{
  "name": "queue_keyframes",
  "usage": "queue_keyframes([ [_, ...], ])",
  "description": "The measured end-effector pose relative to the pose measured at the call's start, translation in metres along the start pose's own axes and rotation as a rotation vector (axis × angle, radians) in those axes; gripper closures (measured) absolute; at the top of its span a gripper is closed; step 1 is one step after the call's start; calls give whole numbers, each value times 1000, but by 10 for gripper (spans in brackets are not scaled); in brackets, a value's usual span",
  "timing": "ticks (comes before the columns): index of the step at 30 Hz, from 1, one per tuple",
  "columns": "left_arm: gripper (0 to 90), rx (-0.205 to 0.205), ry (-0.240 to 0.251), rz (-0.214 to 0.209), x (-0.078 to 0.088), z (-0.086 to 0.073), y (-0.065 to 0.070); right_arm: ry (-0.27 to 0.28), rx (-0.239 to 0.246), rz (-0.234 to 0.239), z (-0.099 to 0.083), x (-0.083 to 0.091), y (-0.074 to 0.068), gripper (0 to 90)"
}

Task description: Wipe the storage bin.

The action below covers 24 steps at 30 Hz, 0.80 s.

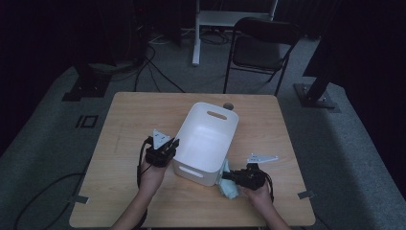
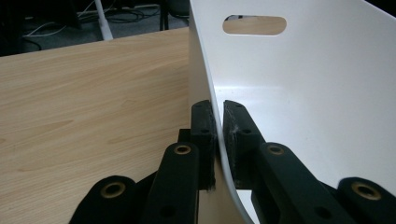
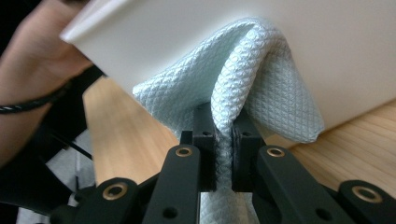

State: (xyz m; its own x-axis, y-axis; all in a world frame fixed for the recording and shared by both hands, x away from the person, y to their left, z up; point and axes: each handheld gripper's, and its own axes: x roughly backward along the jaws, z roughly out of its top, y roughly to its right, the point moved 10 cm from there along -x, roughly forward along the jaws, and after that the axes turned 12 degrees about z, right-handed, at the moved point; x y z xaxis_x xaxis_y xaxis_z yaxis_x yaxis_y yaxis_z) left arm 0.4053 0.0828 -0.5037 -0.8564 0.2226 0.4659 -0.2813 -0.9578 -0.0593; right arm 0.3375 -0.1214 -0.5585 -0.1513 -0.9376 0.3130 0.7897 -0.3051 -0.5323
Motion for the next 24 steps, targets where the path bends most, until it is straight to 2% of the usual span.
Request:
queue_keyframes([
  [6,837,-5,1,-1,0,0,0,-24,-28,-31,-7,-3,16,833],
  [14,835,-10,2,-4,0,0,1,-56,-101,-55,-17,-8,37,834],
  [16,834,-13,1,-4,0,0,0,-56,-101,-55,-17,-8,37,834],
  [17,833,-15,-1,-3,0,0,0,-71,-116,-79,-19,-9,46,833],
  [20,826,-20,0,-1,0,0,0,-72,-125,-95,-16,-8,52,833],
  [24,827,-22,0,1,0,0,0,-54,-114,-124,-7,-5,58,834],
])
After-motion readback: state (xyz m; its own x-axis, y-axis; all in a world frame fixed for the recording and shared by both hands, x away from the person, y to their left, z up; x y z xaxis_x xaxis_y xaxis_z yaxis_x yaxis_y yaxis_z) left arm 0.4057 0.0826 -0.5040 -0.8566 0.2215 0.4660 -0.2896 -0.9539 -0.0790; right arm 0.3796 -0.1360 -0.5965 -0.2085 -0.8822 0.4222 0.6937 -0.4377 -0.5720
